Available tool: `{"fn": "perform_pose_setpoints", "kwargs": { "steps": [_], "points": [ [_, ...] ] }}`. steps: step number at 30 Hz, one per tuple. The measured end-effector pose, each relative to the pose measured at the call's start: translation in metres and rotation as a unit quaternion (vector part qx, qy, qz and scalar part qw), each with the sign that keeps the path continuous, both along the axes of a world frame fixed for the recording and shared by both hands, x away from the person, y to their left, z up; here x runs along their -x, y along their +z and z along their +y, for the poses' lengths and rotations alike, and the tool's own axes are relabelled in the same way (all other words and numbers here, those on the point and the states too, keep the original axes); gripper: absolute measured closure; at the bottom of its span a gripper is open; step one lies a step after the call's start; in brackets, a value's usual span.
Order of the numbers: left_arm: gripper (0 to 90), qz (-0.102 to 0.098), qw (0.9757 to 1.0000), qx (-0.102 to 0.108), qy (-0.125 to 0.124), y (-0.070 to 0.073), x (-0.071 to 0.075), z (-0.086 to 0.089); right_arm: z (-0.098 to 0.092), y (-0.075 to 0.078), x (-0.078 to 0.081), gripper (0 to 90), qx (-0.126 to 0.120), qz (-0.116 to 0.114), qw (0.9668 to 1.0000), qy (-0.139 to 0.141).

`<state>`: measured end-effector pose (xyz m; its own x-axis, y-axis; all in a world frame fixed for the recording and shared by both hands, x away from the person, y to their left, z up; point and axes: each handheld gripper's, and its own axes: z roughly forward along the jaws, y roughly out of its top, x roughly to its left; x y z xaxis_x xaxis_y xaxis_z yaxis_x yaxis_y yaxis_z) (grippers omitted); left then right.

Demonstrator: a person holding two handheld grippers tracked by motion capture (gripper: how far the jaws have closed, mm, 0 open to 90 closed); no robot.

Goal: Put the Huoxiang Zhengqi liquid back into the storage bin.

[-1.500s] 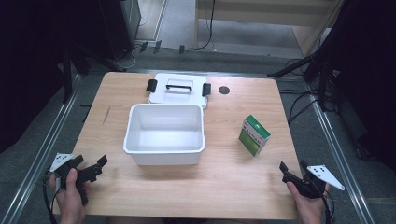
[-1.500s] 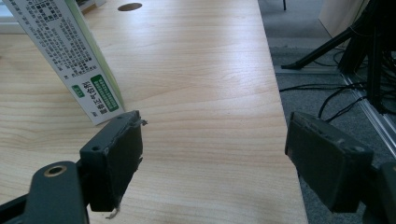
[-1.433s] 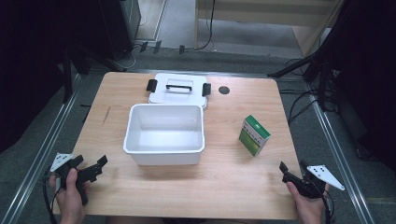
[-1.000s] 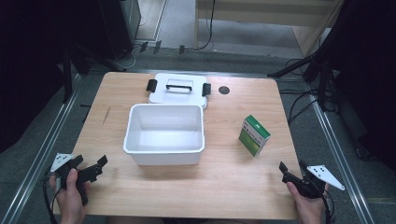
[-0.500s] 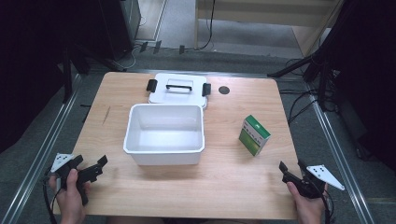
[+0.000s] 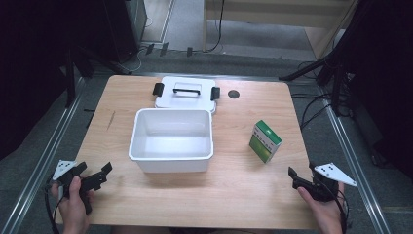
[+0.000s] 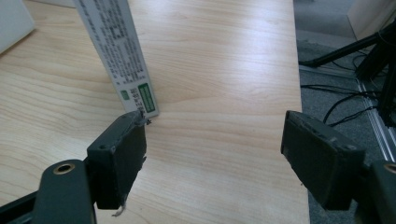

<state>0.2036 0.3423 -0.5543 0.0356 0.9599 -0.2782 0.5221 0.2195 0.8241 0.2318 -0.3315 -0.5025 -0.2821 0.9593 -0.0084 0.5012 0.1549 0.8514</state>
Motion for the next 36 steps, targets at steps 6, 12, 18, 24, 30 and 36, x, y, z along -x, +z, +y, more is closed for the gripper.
{"fn": "perform_pose_setpoints", "kwargs": {
  "steps": [6,12,18,24,30,36],
  "points": [
    [0.0,0.001,1.0000,-0.001,0.000,0.000,0.000,0.001,0.010,0.019,-0.010,21.9,0.037,0.037,0.9983,0.025],
    [0.0,0.000,1.0000,-0.001,0.000,0.000,0.000,0.000,0.021,0.032,-0.022,20.5,0.086,0.087,0.9915,0.045],
    [0.0,0.000,1.0000,-0.002,0.000,0.000,0.000,0.001,0.028,0.044,-0.033,19.8,0.115,0.131,0.9828,0.060],
    [0.0,0.001,1.0000,0.000,0.001,0.000,0.000,0.000,0.034,0.050,-0.040,16.2,0.137,0.159,0.9752,0.072],
    [0.0,0.002,1.0000,0.000,0.001,0.000,0.000,0.001,0.042,0.060,-0.050,14.5,0.154,0.204,0.9628,0.088],
    [0.0,0.001,1.0000,0.001,0.000,0.000,0.000,0.001,0.050,0.070,-0.060,14.3,0.172,0.238,0.9512,0.095]
  ]
}}
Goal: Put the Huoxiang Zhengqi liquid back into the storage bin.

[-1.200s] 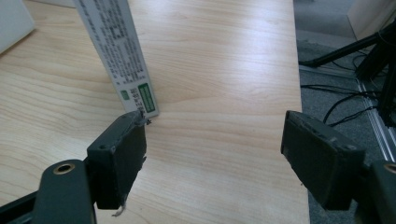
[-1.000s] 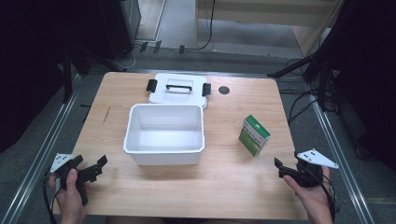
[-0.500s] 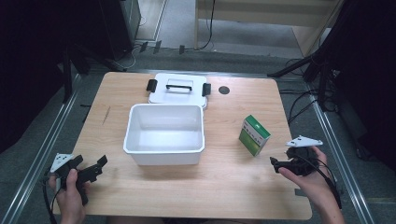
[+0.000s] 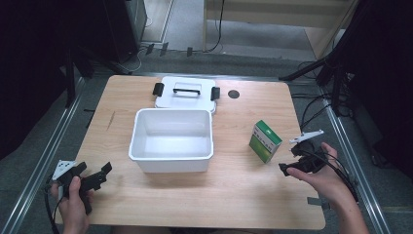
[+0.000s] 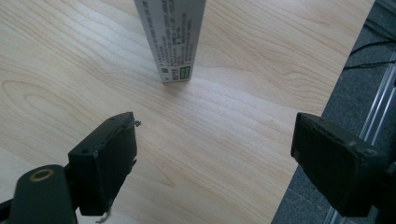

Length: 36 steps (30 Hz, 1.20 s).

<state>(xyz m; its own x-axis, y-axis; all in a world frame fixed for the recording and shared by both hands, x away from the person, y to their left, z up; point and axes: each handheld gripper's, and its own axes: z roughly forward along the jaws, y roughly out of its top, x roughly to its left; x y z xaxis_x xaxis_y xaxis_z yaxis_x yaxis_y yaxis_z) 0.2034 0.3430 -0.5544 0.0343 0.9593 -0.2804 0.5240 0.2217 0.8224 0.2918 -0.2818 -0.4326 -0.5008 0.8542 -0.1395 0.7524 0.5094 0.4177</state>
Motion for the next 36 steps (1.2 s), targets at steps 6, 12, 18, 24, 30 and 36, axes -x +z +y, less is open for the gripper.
{"fn": "perform_pose_setpoints", "kwargs": {
  "steps": [6,12,18,24,30,36],
  "points": [
    [0.0,0.001,1.0000,0.000,0.000,0.000,0.000,0.000,0.011,0.010,-0.009,14.3,0.018,0.018,0.9995,0.016],
    [0.0,0.000,1.0000,0.002,0.000,0.000,0.000,0.000,0.020,0.016,-0.016,14.3,0.028,0.034,0.9988,0.025],
    [0.0,0.000,1.0000,0.002,-0.001,0.000,0.000,0.001,0.026,0.021,-0.024,14.3,0.034,0.045,0.9981,0.024],
    [0.0,0.001,1.0000,0.002,-0.001,0.000,0.000,0.001,0.033,0.026,-0.034,14.3,0.042,0.055,0.9970,0.033],
    [0.0,0.000,1.0000,0.002,0.000,0.000,0.000,0.001,0.041,0.030,-0.041,14.3,0.050,0.063,0.9959,0.041],
    [0.0,0.001,1.0000,0.003,0.000,0.000,0.000,0.001,0.052,0.036,-0.052,14.3,0.055,0.073,0.9950,0.041]
  ]
}}
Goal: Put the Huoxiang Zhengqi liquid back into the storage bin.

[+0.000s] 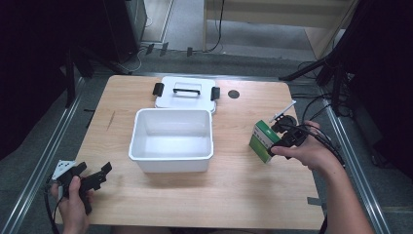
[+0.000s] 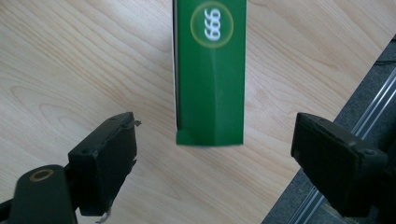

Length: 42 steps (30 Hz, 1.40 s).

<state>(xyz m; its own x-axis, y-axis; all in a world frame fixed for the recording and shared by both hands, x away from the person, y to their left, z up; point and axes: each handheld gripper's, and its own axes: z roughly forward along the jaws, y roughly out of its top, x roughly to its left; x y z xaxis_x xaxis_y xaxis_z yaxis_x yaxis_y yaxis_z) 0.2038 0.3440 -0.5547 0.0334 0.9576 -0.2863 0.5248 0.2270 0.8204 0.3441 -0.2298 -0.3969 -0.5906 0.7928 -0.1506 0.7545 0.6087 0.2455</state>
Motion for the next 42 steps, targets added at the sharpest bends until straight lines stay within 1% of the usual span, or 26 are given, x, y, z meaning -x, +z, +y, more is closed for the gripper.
{"fn": "perform_pose_setpoints", "kwargs": {
  "steps": [4,11,13,16,17,18,19,20,21,23,25,30,31,35,37,39,42],
  "points": [
    [0.0,0.001,1.0000,0.001,-0.001,0.000,0.000,0.000,0.006,0.001,-0.006,14.3,0.007,0.004,1.0000,-0.003],
    [0.0,0.002,1.0000,0.003,-0.001,0.000,0.000,0.001,0.016,0.002,-0.016,15.1,0.007,0.019,0.9997,-0.015],
    [0.0,0.003,1.0000,0.003,-0.002,0.000,0.000,0.001,0.017,0.002,-0.017,15.7,0.009,0.019,0.9997,-0.014],
    [0.0,0.004,1.0000,0.004,-0.001,0.000,0.000,0.001,0.023,0.004,-0.023,21.0,0.006,0.022,0.9996,-0.014],
    [0.0,0.004,1.0000,0.004,-0.001,0.000,0.000,0.001,0.023,0.004,-0.023,21.0,0.006,0.022,0.9996,-0.014],
    [0.0,0.004,1.0000,0.003,-0.001,0.000,0.000,0.001,0.024,0.004,-0.027,26.0,0.006,0.023,0.9996,-0.016],
    [0.0,0.004,1.0000,0.003,-0.001,0.000,0.000,0.001,0.024,0.004,-0.027,26.0,0.006,0.023,0.9996,-0.016],
    [0.0,0.004,1.0000,0.003,-0.001,0.000,0.000,0.001,0.024,0.004,-0.029,27.5,0.002,0.026,0.9994,-0.023],
    [0.0,0.004,1.0000,0.003,-0.001,0.000,0.000,0.001,0.023,0.004,-0.033,31.4,-0.004,0.032,0.9991,-0.029],
    [0.0,0.003,1.0000,0.003,0.000,0.000,-0.001,0.000,0.022,0.002,-0.036,32.8,-0.010,0.038,0.9988,-0.030],
    [0.0,0.004,1.0000,0.002,-0.001,0.000,-0.001,0.000,0.021,0.001,-0.037,35.9,-0.007,0.040,0.9986,-0.034],
    [0.0,0.004,1.0000,0.005,-0.001,0.000,-0.001,0.001,0.020,-0.003,-0.041,39.2,-0.006,0.047,0.9982,-0.038],
    [0.0,0.004,1.0000,0.003,-0.002,0.000,-0.001,0.000,0.021,-0.005,-0.043,41.7,-0.006,0.050,0.9980,-0.036],
    [0.0,0.004,1.0000,0.004,-0.001,0.000,0.000,0.001,0.024,-0.007,-0.044,45.0,-0.002,0.052,0.9980,-0.036],
    [0.0,0.004,1.0000,0.003,-0.001,0.000,0.000,0.001,0.027,-0.008,-0.044,47.5,-0.004,0.054,0.9982,-0.028],
    [0.0,0.004,1.0000,0.003,-0.001,0.000,-0.001,0.001,0.029,-0.010,-0.046,51.0,-0.012,0.070,0.9971,-0.030],
    [0.0,0.004,1.0000,0.005,-0.001,0.000,-0.001,0.001,0.030,-0.013,-0.047,52.0,-0.011,0.074,0.9968,-0.030]
  ]
}}
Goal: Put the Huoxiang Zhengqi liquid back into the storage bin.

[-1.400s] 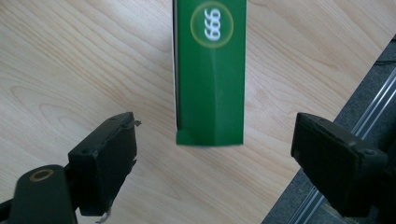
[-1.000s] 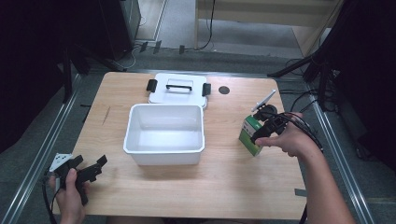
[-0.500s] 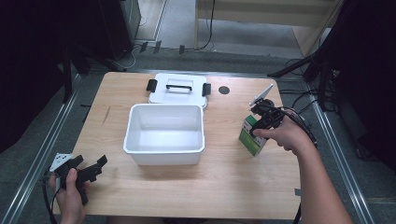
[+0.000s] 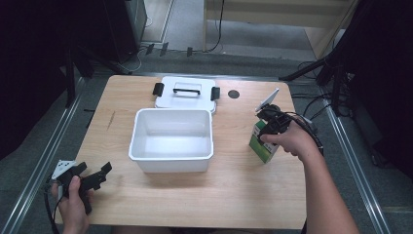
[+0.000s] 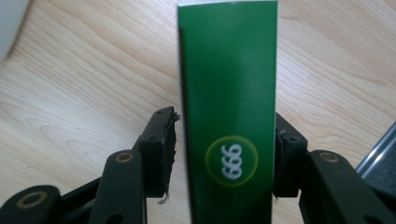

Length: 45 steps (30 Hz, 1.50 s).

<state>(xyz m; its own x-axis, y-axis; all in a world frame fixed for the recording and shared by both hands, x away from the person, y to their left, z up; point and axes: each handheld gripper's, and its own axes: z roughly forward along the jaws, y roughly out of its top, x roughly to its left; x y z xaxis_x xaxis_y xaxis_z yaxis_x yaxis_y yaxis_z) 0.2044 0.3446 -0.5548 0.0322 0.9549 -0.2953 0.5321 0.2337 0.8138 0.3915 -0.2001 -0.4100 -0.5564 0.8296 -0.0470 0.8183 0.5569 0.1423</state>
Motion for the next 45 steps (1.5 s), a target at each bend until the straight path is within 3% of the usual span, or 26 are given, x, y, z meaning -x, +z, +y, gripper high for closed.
{"fn": "perform_pose_setpoints", "kwargs": {
  "steps": [3,15,22,29,35,45],
  "points": [
    [0.0,0.001,1.0000,0.001,0.000,0.000,0.000,0.000,-0.001,0.000,-0.002,59.3,-0.001,-0.003,1.0000,-0.002],
    [0.0,-0.001,1.0000,0.000,0.002,0.000,0.000,0.000,-0.001,0.001,-0.003,62.9,0.003,-0.004,1.0000,0.006],
    [0.0,0.000,1.0000,0.002,0.003,0.000,0.000,0.000,0.000,0.001,0.000,64.4,0.019,-0.008,0.9987,0.047],
    [0.0,0.000,1.0000,0.000,0.001,0.000,0.000,0.000,0.000,0.002,0.004,64.9,0.029,-0.037,0.9933,0.106],
    [0.0,0.000,1.0000,0.000,0.001,0.000,0.000,0.000,0.003,0.010,0.009,64.9,0.031,-0.041,0.9884,0.143],
    [0.0,0.000,1.0000,0.000,0.000,0.000,0.000,0.000,0.016,0.037,0.019,64.9,0.015,-0.064,0.9725,0.223]
  ]
}}
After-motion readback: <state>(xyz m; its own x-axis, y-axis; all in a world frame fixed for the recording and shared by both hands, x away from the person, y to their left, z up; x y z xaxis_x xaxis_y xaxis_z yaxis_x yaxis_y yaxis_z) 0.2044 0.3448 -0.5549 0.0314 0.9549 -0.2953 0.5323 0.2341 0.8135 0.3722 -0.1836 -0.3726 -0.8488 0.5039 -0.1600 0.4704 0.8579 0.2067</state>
